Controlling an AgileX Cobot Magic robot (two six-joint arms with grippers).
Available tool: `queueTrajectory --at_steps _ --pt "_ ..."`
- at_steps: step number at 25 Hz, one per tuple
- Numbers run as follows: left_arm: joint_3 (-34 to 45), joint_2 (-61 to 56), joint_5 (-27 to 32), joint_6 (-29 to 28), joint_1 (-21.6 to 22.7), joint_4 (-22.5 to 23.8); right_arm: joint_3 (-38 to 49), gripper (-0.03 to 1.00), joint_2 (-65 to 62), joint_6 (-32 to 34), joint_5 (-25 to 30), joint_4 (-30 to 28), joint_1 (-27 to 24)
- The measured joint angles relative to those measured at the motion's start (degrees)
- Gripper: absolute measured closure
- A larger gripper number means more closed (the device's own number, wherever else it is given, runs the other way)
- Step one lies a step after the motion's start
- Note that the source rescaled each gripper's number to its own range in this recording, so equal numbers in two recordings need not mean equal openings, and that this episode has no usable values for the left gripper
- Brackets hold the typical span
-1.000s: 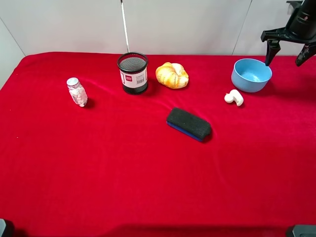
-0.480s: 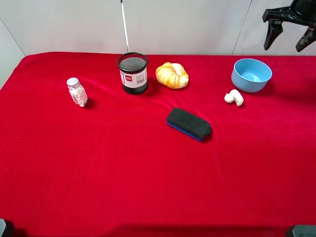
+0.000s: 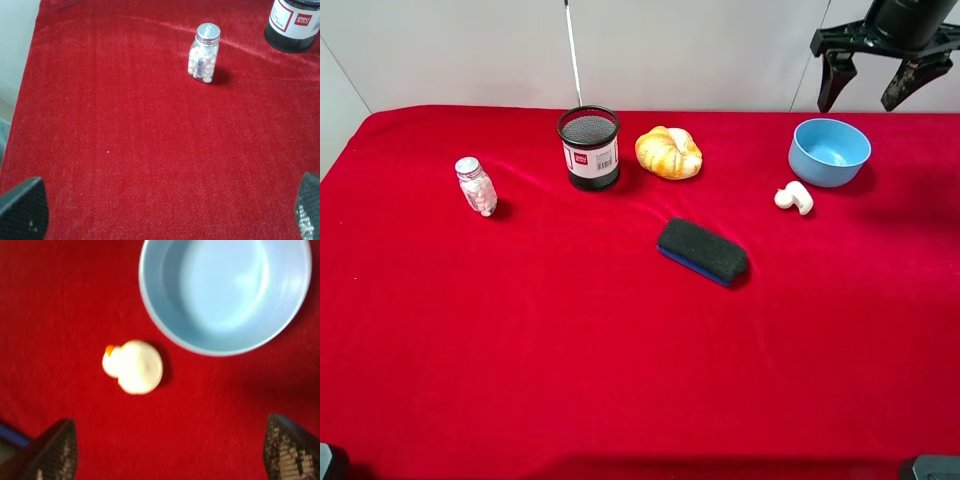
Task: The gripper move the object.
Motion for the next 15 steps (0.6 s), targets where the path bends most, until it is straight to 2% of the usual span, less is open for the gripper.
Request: queueTrajectory --at_steps 7,15 --pt "0.0 0.0 0.0 0.0 0.0 0.0 9.3 0.14 -7.8 -0.3 0.0 -0.2 0.0" --pt "0.0 0.0 0.0 0.0 0.0 0.0 20.1 0.14 -22.3 -0.3 0.1 -0.2 0.0"
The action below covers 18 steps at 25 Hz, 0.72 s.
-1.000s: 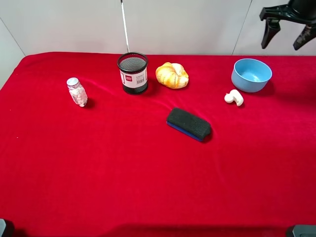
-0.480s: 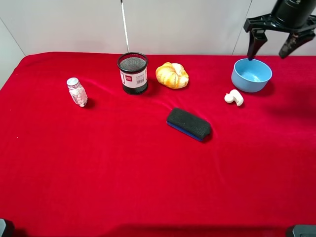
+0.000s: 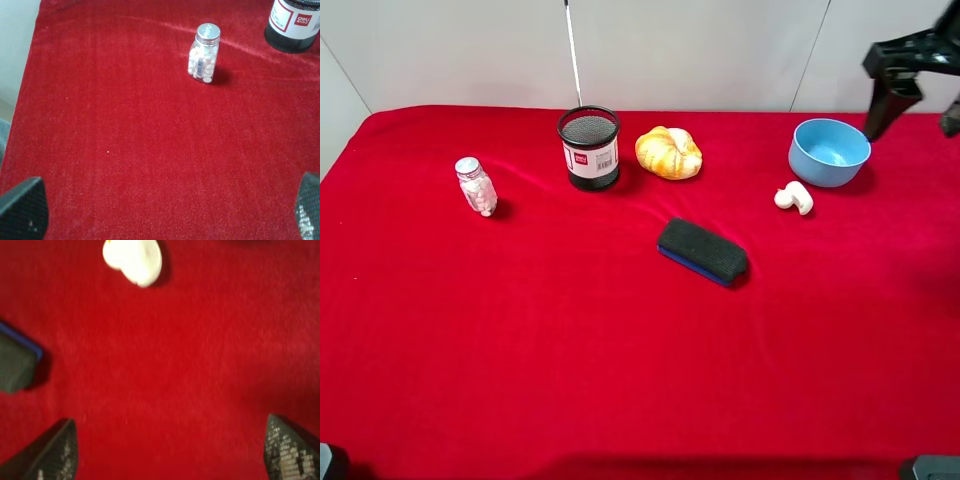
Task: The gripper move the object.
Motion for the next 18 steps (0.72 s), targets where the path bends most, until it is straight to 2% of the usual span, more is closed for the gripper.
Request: queueTrajectory --at_steps 8,13,18 --pt "0.0 0.0 0.0 0.0 0.0 0.0 7.5 0.14 -17.5 0.0 0.2 0.7 0.0" --pt "0.0 0.0 0.0 0.0 0.0 0.0 11.1 -0.01 -27.8 0.0 0.2 1.0 0.0" --pt "0.0 0.0 0.0 0.0 0.0 0.0 15.8 -0.03 -38.0 1.7 0.3 1.1 0.0"
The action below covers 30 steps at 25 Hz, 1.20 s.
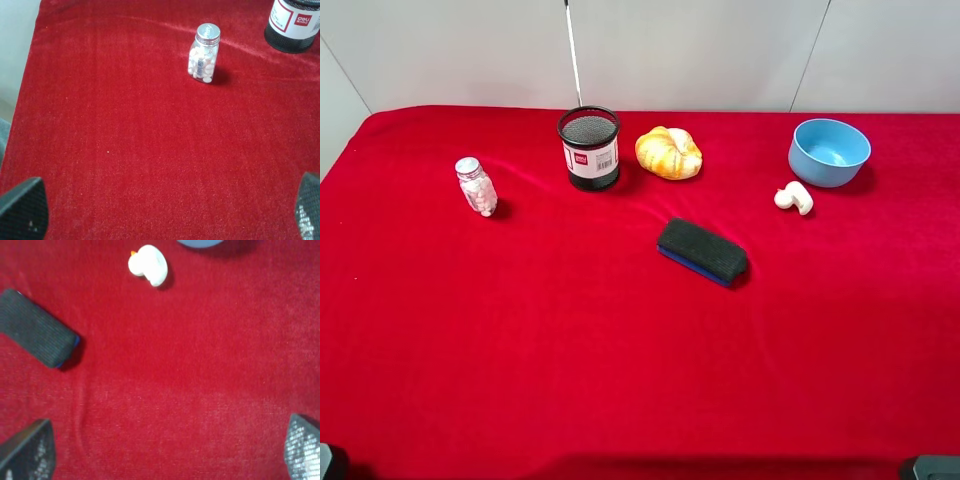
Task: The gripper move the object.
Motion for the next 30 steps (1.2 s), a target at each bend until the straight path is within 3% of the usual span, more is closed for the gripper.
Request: queueTrajectory --at_steps 19,30 --pt "0.0 0.0 0.0 0.0 0.0 0.0 17.7 -0.03 -36.6 0.6 -0.1 0.0 0.0" --pt "0.0 0.0 0.0 0.0 0.0 0.0 24.9 -0.03 -49.8 0.7 -6.3 -0.2 0.0"
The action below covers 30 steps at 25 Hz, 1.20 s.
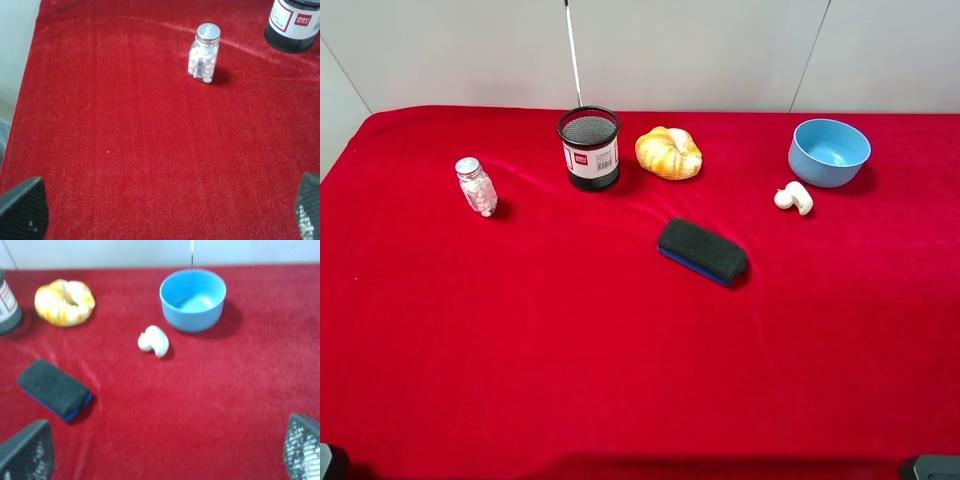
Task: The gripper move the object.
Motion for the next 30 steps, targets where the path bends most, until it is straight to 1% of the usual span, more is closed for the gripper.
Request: queueTrajectory --at_steps 3,9,23,28,30 --pt "0.0 0.0 0.0 0.0 0.0 0.0 1.3 -0.03 0.0 0.0 -0.1 -0.2 0.0" --pt "0.0 0.0 0.0 0.0 0.0 0.0 3.2 -0.03 -0.1 -3.6 -4.1 -0.7 0.0" --pt "0.0 0.0 0.0 0.0 0.0 0.0 3.4 -0.03 -0.1 -5.4 -5.2 -1.4 -0.1" --pt "0.0 0.0 0.0 0.0 0.0 0.0 3.4 -0.03 -0.1 -5.4 -5.3 -2.2 -4.3" --pt "0.0 0.0 0.0 0.0 0.0 0.0 3.4 -0.03 -0.1 -5.4 -5.3 -2.2 -5.1"
